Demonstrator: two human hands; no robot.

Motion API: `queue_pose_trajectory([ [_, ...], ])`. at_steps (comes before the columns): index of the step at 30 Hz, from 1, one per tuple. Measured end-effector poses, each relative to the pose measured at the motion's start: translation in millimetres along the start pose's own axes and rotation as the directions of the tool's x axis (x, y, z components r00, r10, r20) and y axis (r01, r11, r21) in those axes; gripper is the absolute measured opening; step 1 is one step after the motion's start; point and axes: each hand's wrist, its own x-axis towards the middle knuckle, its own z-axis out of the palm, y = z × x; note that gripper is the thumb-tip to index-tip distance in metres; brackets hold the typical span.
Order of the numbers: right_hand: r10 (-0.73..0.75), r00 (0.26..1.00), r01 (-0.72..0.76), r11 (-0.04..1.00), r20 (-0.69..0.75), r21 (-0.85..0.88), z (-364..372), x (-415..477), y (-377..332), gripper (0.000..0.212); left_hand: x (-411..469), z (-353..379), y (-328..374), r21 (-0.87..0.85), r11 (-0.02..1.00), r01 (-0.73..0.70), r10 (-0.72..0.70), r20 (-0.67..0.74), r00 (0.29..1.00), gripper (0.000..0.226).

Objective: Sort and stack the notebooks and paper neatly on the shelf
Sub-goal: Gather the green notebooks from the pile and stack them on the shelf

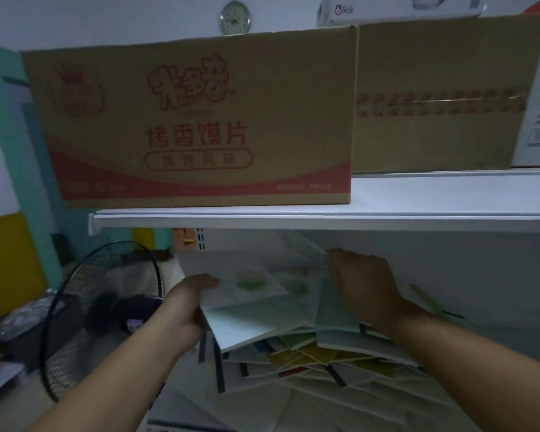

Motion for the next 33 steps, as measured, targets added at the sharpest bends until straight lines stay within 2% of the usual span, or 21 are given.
queue_pose_trajectory([
  [2,-0.013,0.997,0.012,1.0,0.082,0.017,-15,4,-26,0.011,-1,15,-6,-0.028,0.999,-0.024,0.024,-0.003,1.0,0.027],
  [4,-0.038,0.995,0.021,0.987,0.098,0.162,-20,2,-55,0.015,1,28,-13,-0.042,0.998,-0.041,0.04,-0.034,0.999,0.032],
  [6,-0.182,0.983,0.18,0.979,0.008,0.099,-18,2,-75,0.004,5,33,-20,-0.049,0.997,-0.063,0.06,-0.07,0.996,0.042],
  [7,-0.208,0.978,0.208,0.976,-0.014,0.055,-14,1,-79,0.005,6,33,-23,-0.054,0.997,-0.063,0.059,-0.081,0.995,0.045],
  [10,-0.293,0.953,0.293,0.956,0.083,0.013,-5,-5,-76,0.008,9,25,-27,-0.091,0.995,-0.031,0.023,-0.089,0.996,0.048],
  [12,-0.307,0.946,0.308,0.951,0.106,0.013,-7,-12,-74,0.015,11,23,-30,-0.059,0.998,-0.035,0.031,-0.067,0.997,0.038],
  [14,-0.317,0.932,0.284,0.94,0.177,0.191,-7,-15,-72,0.026,12,21,-32,0.022,0.997,-0.08,0.081,-0.059,0.995,0.034],
  [16,-0.269,0.926,0.129,0.884,0.266,0.449,-13,-22,-66,0.031,11,16,-28,0.012,0.997,-0.08,0.081,-0.042,0.996,0.041],
  [17,-0.198,0.946,0.041,0.857,0.255,0.513,-14,-26,-57,0.033,9,13,-25,-0.019,0.998,-0.064,0.064,-0.021,0.998,0.038],
  [19,-0.114,0.966,-0.007,0.886,0.233,0.464,-15,-35,-35,0.052,10,1,-15,-0.065,0.998,-0.023,0.021,-0.023,1.0,0.025],
  [22,-0.041,0.873,-0.101,0.96,0.486,0.262,-9,-44,-6,0.071,15,-16,-3,-0.035,0.999,-0.036,0.035,-0.051,0.998,0.023],
  [24,-0.001,0.832,-0.14,0.967,0.554,0.213,-2,-46,-1,0.068,17,-19,2,0.001,0.999,-0.043,0.043,-0.057,0.997,0.023],
  [29,0.046,0.828,-0.169,0.971,0.559,0.171,-1,-39,-1,0.053,15,-23,8,0.04,0.998,-0.058,0.058,-0.009,0.998,0.016],
  [33,0.135,0.869,-0.187,0.98,0.476,0.063,-16,-25,-7,0.043,21,-31,17,0.045,0.992,-0.121,0.121,-0.017,0.992,0.037],
])
